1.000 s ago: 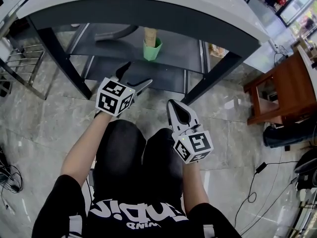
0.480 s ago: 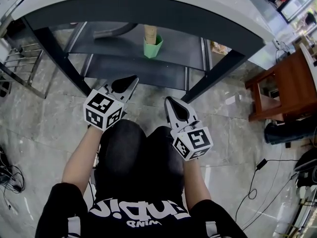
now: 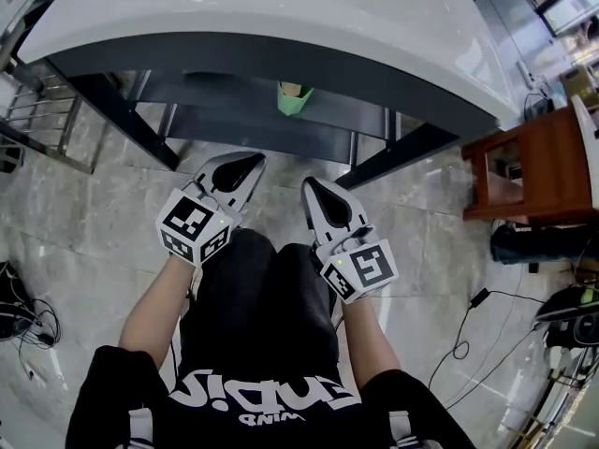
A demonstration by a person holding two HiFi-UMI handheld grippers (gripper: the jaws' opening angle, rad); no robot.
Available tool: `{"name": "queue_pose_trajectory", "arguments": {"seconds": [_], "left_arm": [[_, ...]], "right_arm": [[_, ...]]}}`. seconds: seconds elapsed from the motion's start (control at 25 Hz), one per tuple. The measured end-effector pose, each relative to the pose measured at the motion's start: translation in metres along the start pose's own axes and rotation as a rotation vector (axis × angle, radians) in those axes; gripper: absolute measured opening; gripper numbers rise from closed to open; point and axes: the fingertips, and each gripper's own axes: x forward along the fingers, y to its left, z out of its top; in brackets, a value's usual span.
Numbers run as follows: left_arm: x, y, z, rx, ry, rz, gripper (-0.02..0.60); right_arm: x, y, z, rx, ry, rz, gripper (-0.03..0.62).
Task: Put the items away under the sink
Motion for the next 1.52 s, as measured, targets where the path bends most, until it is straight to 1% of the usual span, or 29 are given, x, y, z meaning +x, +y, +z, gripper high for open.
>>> {"name": "queue_pose_trajectory", "arguments": {"seconds": [0.2, 0.36, 0.48, 0.56, 0.72, 0.8, 0.88, 0.96, 1.08, 1.2, 1.28, 1.4, 1.52], "left_arm": [[-0.033, -0.031, 0.054, -0.032, -0.003, 0.023, 0.02], [-0.064, -0.048, 0.126, -0.031, 0.048, 0.021, 0.02], [-0.094, -0.054, 0.184, -0.047, 0.086, 0.023, 0.02], [-0.108, -0.06, 0.223, -0.042, 0.103, 0.019, 0.02], [-0.117, -0.074, 0.296, -0.037, 0.134, 0.029, 0.02], [-0.121, -0.077, 0.327, -0.044, 0.127, 0.037, 0.02], [-0.126, -0.078, 0.353, -0.048, 0.106, 0.04, 0.02], [-0.131, -0.08, 0.375, -0.05, 0.08, 0.031, 0.02], [-0.133, -0.08, 0.404, -0.035, 0.04, 0.006, 0.02], [-0.139, -0.081, 0.422, -0.053, 0.014, -0.026, 0.02], [-0.143, -0.081, 0.428, -0.062, 0.02, -0.044, 0.02], [-0.148, -0.083, 0.433, -0.059, 0.042, -0.063, 0.02], [-0.151, -0.085, 0.44, -0.049, 0.047, -0.077, 0.02]], "right_arm": [[-0.016, 0.025, 0.059, 0.053, 0.029, 0.017, 0.018], [-0.031, 0.041, 0.13, 0.11, 0.059, -0.009, 0.018], [-0.039, 0.064, 0.187, 0.137, 0.076, -0.003, 0.018], [-0.045, 0.074, 0.226, 0.141, 0.082, -0.001, 0.018], [-0.058, 0.08, 0.309, 0.143, 0.095, -0.013, 0.018], [-0.064, 0.085, 0.341, 0.13, 0.099, -0.024, 0.018], [-0.066, 0.093, 0.366, 0.104, 0.097, -0.014, 0.018], [-0.065, 0.101, 0.383, 0.098, 0.081, -0.011, 0.018], [-0.062, 0.102, 0.397, 0.111, 0.052, -0.044, 0.018], [-0.062, 0.106, 0.409, 0.103, 0.032, -0.067, 0.018], [-0.062, 0.108, 0.415, 0.104, 0.018, -0.081, 0.018], [-0.063, 0.109, 0.424, 0.106, 0.001, -0.101, 0.018], [-0.062, 0.11, 0.43, 0.104, -0.001, -0.111, 0.018]]}}
